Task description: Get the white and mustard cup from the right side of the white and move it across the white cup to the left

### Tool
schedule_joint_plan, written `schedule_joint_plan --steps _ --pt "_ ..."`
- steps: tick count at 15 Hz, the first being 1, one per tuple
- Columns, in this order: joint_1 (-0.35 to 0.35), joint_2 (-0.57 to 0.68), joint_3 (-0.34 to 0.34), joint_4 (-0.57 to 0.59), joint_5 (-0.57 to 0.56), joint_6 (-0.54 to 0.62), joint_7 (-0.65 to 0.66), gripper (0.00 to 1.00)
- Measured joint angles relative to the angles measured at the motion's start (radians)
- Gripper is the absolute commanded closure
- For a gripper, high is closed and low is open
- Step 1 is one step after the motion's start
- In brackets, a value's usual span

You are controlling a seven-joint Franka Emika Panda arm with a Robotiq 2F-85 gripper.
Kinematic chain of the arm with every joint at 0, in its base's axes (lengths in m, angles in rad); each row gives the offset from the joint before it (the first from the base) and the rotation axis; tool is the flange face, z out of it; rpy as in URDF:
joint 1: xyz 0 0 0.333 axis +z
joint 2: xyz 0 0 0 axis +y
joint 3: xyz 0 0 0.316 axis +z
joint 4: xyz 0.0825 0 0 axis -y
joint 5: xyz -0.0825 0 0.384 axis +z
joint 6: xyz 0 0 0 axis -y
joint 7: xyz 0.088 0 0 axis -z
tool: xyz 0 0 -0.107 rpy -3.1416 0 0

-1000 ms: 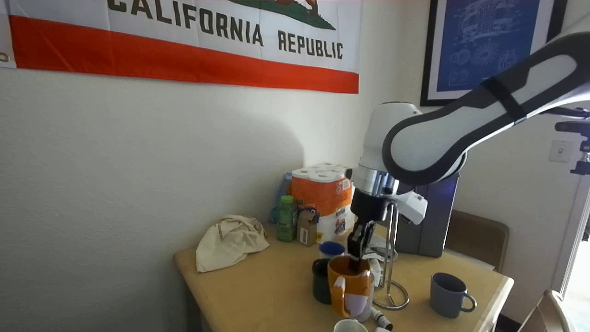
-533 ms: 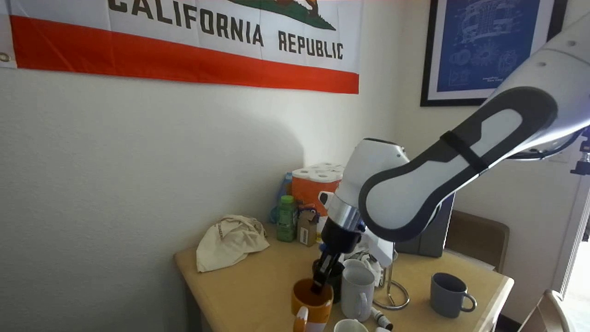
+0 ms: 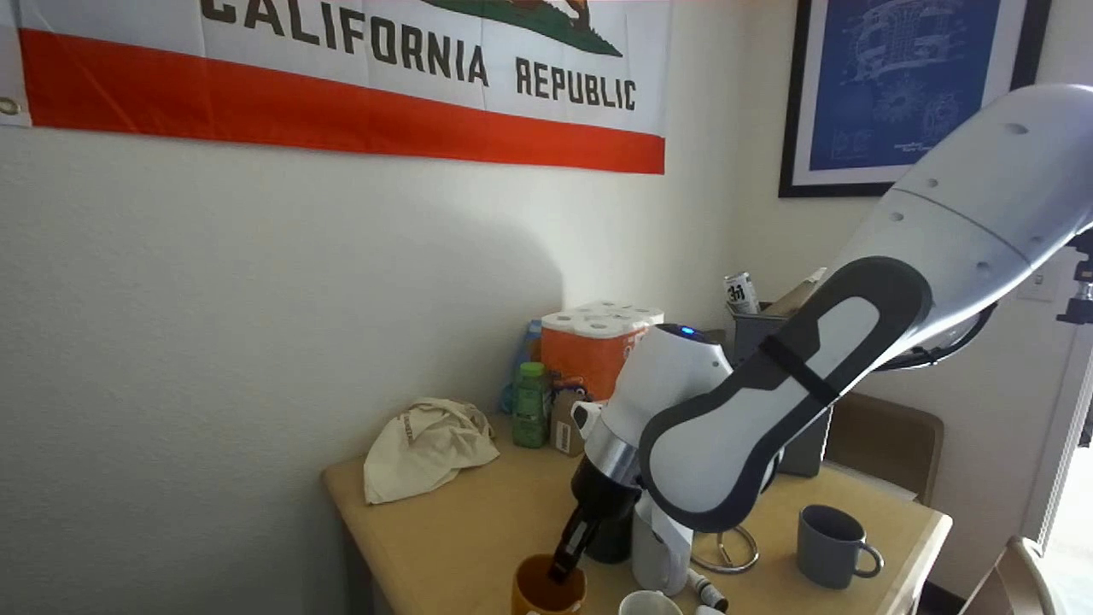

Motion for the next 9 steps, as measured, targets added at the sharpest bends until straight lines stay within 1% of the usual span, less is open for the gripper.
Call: schedule_joint_plan --steps 5,8,9 --pt "-0.010 0.075 -0.027 0.033 -0.056 0.010 0.011 0.98" --pt "-0.010 0.095 -0.048 0.052 -0.080 0.011 0.026 0.98" --pt "-0.010 0.098 -0.056 0.059 -0.088 0.011 0.027 0.95"
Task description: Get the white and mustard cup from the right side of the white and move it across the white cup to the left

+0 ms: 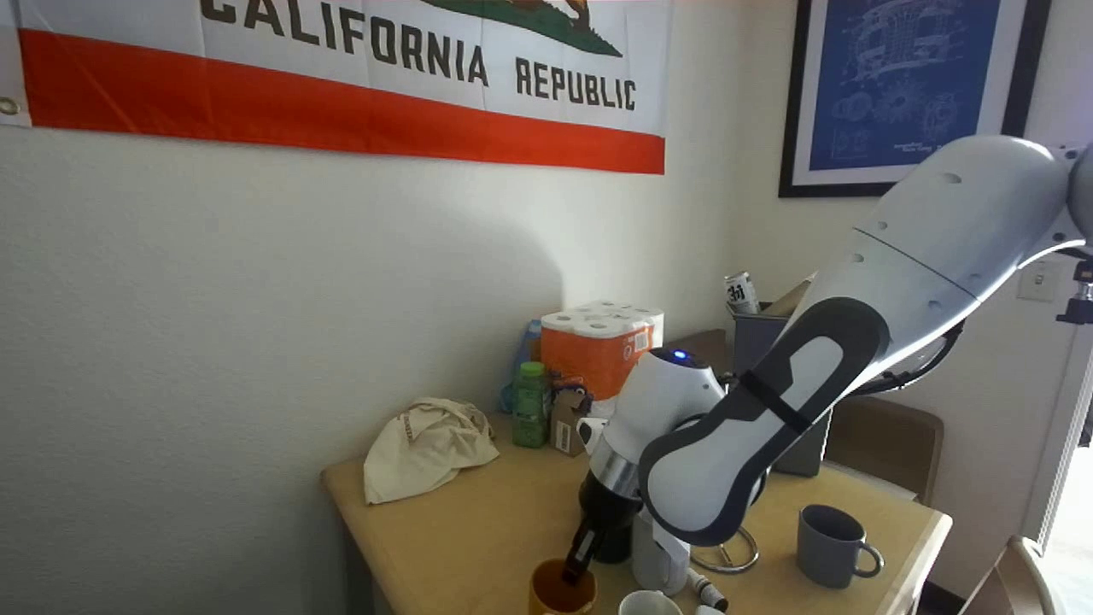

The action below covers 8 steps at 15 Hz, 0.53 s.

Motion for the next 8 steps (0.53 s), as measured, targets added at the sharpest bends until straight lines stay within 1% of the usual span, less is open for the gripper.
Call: schedule_joint_plan --steps 1,2,4,5,8 --pt "0.000 0.003 -0.007 0.006 -0.007 0.000 0.004 0.66" --pt "0.000 0.007 -0.012 0.012 -0.011 0.000 0.010 0.65" --pt "0.000 0.010 -0.019 0.023 -0.019 0.000 0.015 0.52" --pt "0.000 0.010 -0.020 0.027 -0.022 0.000 0.015 0.43" --pt "0.003 0.010 -0.021 0.034 -0.026 0.000 0.016 0.21"
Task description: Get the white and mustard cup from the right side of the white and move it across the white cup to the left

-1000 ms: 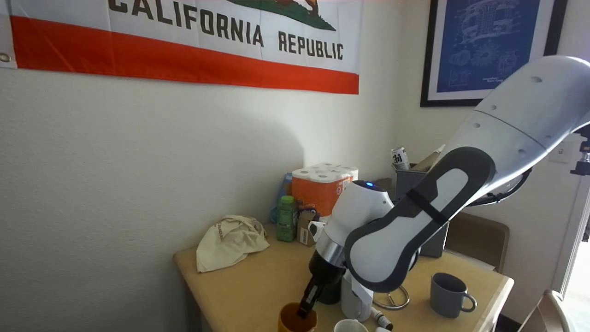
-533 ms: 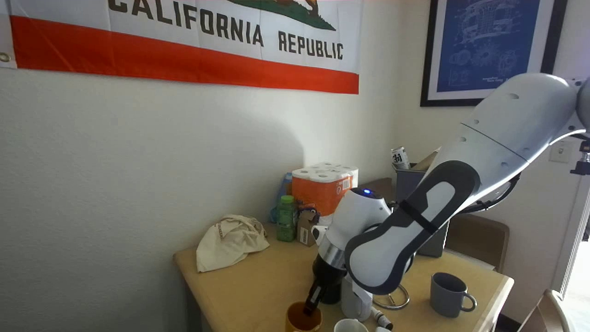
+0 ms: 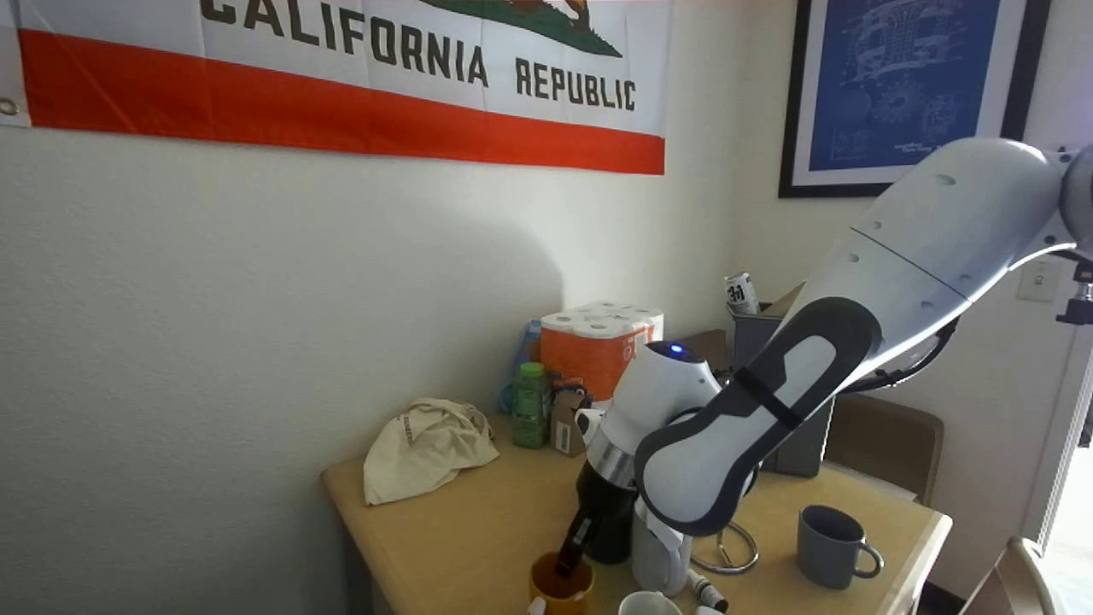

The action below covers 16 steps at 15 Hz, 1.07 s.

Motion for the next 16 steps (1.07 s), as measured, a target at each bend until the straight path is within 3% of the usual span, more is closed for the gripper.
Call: schedule_joint_plan --steps 3,12,16 --pt "0.005 0.000 0.005 0.000 0.000 -0.010 0.019 0.01" --pt "-0.011 -0.085 -0.022 0.051 0.000 -0.125 0.039 0.00" --pt "-0.012 -0.165 -0.074 0.092 -0.028 -0.275 0.055 0.00"
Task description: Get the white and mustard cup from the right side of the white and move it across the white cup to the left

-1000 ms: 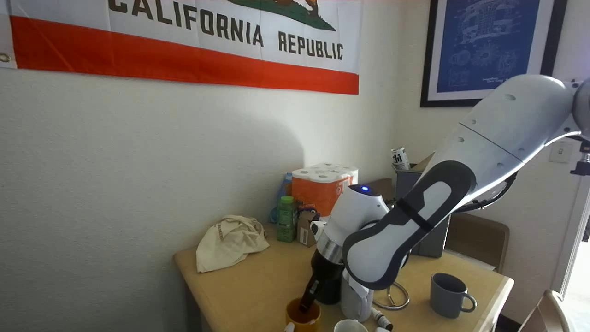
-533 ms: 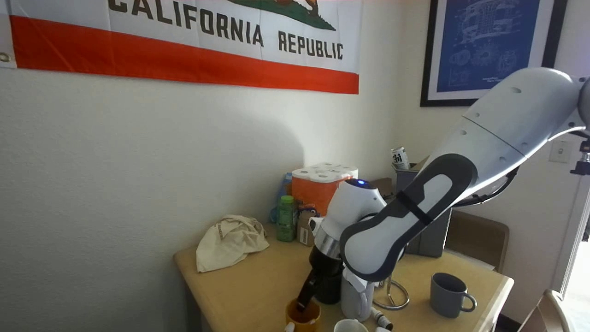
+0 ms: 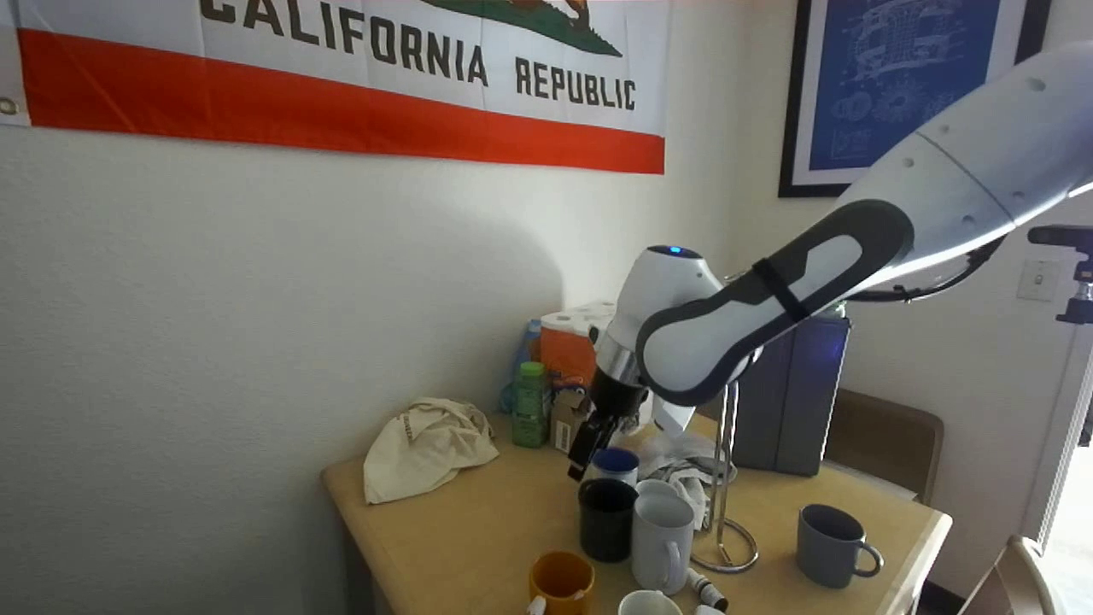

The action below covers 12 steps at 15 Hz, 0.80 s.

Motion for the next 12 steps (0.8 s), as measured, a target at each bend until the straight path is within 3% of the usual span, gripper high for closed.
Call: schedule_joint_plan --steps 6,12 --pt "-0.018 -0.111 -0.082 0.022 -0.012 -0.184 0.066 0.00" --pt "-0.078 -0.214 -0.106 -0.019 0.009 -0.322 0.119 0.00"
